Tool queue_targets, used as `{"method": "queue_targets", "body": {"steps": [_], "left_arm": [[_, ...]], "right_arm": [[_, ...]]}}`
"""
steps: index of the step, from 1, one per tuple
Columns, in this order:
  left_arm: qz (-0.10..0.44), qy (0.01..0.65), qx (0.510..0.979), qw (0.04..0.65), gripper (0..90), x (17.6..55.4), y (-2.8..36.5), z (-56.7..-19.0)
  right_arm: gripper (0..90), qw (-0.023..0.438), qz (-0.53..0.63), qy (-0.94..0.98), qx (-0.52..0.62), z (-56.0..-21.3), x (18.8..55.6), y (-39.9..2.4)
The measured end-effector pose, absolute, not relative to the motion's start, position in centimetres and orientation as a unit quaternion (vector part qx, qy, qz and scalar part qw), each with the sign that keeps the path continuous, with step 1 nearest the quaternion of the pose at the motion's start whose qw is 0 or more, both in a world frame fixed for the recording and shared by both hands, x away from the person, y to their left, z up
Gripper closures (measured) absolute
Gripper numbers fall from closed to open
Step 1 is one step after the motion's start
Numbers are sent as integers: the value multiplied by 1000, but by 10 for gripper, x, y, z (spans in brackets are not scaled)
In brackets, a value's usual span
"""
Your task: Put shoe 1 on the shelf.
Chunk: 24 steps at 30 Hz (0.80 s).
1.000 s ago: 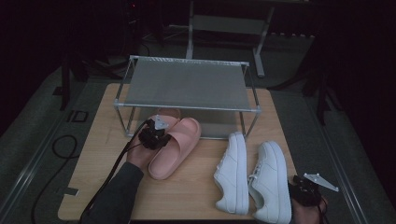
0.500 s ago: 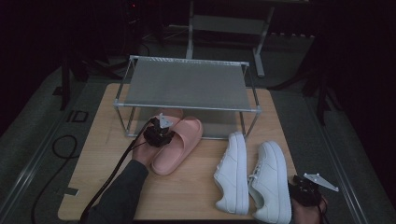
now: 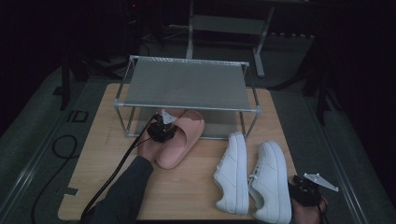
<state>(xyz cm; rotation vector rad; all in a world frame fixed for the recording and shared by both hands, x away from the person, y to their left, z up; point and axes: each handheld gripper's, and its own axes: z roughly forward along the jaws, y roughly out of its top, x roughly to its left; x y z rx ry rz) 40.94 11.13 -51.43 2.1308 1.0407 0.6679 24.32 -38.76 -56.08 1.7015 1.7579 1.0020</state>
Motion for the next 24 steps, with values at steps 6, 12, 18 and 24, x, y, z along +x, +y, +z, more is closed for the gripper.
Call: {"method": "queue_targets", "body": {"steps": [6, 12, 18, 24], "left_arm": [[262, 410, 807, 335, 700, 412, 110, -514], [265, 413, 807, 330, 697, 416, 108, -517], [256, 412, 807, 337, 632, 418, 111, -516], [249, 422, 801, 343, 504, 416, 111, -515]], "right_arm": [[397, 247, 367, 645, 623, -561, 243, -388], [397, 247, 367, 645, 624, -561, 243, -388], [397, 247, 367, 645, 623, -561, 243, -388], [397, 246, 368, 645, 623, -561, 243, -388]]}}
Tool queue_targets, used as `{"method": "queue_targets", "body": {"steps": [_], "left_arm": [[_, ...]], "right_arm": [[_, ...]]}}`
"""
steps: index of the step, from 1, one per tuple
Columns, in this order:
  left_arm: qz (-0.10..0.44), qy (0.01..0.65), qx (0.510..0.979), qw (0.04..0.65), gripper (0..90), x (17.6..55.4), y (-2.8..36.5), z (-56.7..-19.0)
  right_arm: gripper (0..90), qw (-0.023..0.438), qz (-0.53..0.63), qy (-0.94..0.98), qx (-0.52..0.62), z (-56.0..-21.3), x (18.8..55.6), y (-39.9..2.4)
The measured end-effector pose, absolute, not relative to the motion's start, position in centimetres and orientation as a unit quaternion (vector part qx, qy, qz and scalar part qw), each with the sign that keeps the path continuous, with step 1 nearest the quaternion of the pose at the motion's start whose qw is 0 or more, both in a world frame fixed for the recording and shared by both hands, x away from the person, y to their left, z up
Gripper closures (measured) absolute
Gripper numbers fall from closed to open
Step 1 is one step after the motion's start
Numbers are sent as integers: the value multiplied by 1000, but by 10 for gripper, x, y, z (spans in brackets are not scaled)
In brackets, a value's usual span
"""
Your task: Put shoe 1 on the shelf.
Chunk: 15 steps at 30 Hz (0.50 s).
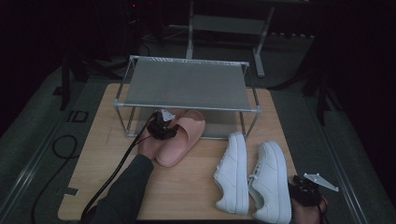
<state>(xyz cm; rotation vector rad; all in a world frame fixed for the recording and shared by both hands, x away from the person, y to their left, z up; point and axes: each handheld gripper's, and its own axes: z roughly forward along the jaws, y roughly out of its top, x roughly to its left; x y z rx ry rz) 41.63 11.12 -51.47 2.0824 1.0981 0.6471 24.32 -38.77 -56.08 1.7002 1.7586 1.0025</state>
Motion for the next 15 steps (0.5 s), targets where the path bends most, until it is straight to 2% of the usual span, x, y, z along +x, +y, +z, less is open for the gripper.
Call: {"method": "queue_targets", "body": {"steps": [15], "left_arm": [[283, 397, 811, 324, 451, 402, 115, -512]], "right_arm": [[396, 246, 368, 644, 624, -561, 243, -388]]}}
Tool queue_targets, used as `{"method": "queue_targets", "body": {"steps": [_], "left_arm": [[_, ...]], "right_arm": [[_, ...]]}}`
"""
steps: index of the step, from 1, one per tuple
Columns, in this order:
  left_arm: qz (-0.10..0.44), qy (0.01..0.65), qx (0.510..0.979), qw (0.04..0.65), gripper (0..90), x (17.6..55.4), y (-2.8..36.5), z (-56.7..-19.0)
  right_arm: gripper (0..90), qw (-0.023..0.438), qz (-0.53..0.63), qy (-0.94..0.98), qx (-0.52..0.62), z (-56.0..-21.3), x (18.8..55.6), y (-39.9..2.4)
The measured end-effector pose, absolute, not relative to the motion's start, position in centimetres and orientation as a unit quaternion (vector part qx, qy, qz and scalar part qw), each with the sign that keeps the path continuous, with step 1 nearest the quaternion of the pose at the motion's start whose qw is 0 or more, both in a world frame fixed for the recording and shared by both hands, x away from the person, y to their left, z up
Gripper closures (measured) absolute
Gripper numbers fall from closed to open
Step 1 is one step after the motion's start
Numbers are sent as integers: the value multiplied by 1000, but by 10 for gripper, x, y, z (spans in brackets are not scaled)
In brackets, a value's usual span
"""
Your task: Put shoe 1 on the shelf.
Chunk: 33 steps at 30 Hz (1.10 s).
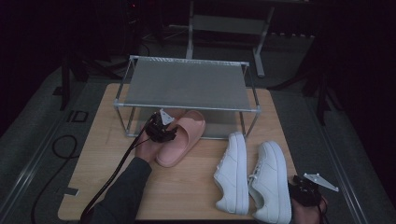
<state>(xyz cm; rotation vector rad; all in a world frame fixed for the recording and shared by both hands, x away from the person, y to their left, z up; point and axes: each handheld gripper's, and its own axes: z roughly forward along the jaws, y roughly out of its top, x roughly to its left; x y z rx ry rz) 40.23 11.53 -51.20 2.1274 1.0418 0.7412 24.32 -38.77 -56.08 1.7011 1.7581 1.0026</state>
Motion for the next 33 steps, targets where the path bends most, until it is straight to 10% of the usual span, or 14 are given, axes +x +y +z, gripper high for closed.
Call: {"method": "queue_targets", "body": {"steps": [14, 33], "left_arm": [[280, 402, 809, 326, 478, 376, 127, -503], [223, 403, 824, 331, 788, 328, 156, -507]], "right_arm": [[396, 247, 368, 644, 624, -561, 243, -388], [394, 247, 368, 644, 624, -561, 243, -388]]}}
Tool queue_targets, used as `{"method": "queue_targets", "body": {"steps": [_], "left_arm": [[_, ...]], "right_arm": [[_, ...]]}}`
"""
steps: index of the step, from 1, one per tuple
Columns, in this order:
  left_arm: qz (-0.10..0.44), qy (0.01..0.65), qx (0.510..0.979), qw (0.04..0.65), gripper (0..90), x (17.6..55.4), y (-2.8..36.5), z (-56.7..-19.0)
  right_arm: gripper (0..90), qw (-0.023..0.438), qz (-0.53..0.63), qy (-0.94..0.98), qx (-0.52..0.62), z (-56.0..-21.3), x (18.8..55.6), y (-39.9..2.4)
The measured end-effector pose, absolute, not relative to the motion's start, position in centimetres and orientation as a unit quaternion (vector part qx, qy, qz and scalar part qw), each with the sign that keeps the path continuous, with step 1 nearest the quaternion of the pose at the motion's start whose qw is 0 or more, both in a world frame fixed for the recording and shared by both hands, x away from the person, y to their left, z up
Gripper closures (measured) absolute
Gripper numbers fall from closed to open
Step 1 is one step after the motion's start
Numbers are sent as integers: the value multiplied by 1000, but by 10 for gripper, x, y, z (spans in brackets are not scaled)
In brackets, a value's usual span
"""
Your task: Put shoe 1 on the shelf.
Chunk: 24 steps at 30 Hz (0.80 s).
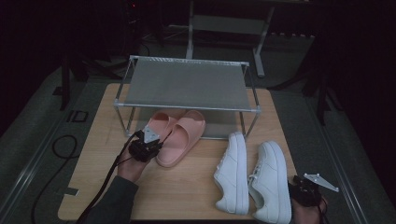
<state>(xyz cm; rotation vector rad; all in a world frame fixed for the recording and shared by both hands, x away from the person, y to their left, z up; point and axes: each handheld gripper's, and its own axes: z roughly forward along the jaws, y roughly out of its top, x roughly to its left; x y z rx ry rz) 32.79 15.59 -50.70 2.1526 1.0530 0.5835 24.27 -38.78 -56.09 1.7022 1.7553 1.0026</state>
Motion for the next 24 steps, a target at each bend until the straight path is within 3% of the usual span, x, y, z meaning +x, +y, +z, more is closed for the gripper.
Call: {"method": "queue_targets", "body": {"steps": [6, 24], "left_arm": [[208, 407, 828, 326, 891, 316, 161, -512], [175, 412, 849, 281, 891, 298, 165, -535]], "right_arm": [[394, 247, 368, 643, 624, -561, 242, -388], [393, 247, 368, 643, 624, -561, 242, -388]]}}
